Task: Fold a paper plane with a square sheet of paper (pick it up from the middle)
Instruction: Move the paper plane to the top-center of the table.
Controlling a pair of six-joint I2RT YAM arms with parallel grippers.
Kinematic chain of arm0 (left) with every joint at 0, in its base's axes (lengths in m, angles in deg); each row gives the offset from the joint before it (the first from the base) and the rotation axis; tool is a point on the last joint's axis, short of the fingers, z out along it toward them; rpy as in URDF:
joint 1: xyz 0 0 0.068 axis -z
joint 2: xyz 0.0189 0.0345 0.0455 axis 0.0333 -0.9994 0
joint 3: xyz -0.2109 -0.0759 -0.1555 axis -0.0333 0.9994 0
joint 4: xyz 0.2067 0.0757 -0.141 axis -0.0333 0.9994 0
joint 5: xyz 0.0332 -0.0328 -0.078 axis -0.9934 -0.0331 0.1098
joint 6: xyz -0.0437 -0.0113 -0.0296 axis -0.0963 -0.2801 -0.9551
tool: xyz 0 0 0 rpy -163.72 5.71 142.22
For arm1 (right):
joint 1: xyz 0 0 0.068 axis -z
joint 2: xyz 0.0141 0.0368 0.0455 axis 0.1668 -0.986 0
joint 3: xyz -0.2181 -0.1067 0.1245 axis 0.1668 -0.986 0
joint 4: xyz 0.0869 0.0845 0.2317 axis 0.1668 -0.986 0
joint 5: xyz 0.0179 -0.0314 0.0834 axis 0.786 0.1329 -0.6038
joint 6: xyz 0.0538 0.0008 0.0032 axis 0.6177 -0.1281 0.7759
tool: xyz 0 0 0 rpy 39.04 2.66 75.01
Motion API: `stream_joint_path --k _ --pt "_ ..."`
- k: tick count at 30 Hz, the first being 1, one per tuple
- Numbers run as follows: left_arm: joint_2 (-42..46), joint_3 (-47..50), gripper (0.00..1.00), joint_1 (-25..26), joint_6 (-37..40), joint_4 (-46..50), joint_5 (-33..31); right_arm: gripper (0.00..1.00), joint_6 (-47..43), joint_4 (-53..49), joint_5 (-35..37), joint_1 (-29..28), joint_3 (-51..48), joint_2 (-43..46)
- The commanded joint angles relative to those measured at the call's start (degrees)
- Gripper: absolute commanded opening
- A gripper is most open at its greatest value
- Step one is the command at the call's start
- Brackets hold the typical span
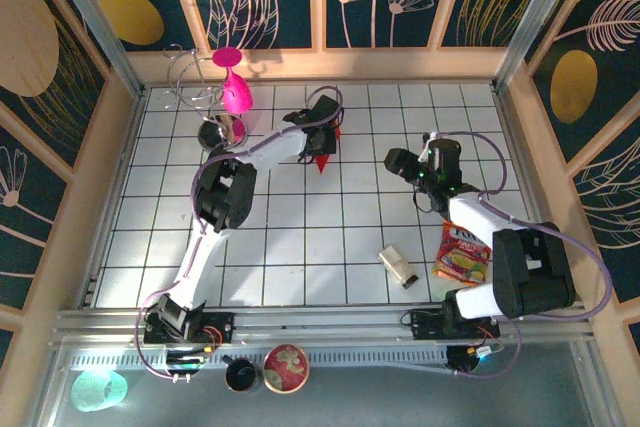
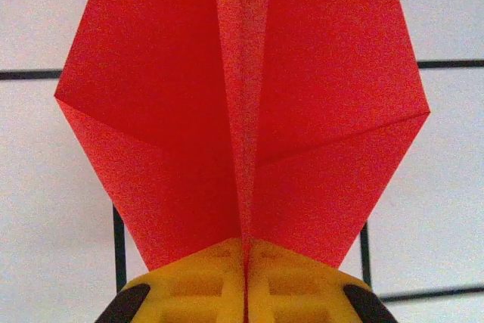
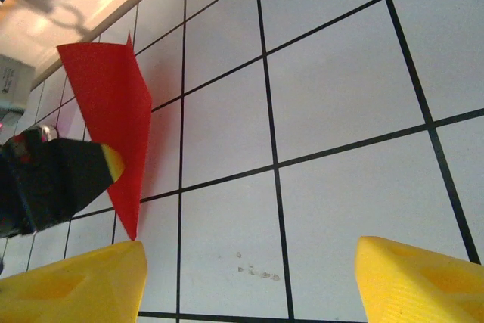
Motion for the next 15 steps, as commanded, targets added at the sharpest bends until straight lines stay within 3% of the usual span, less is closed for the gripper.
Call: stream_joint_path --k 1,15 --pt "-3.7 -5.6 0.09 -0.2 1.9 6.9 -0.3 0.73 -1.0 0.4 -1.3 0.8 -0.8 0.8" --pt "-8.6 -10.5 0.3 -0.5 0.3 8.5 -0.2 0.73 -0.1 1.3 -3.6 1.7 -1.1 -0.5"
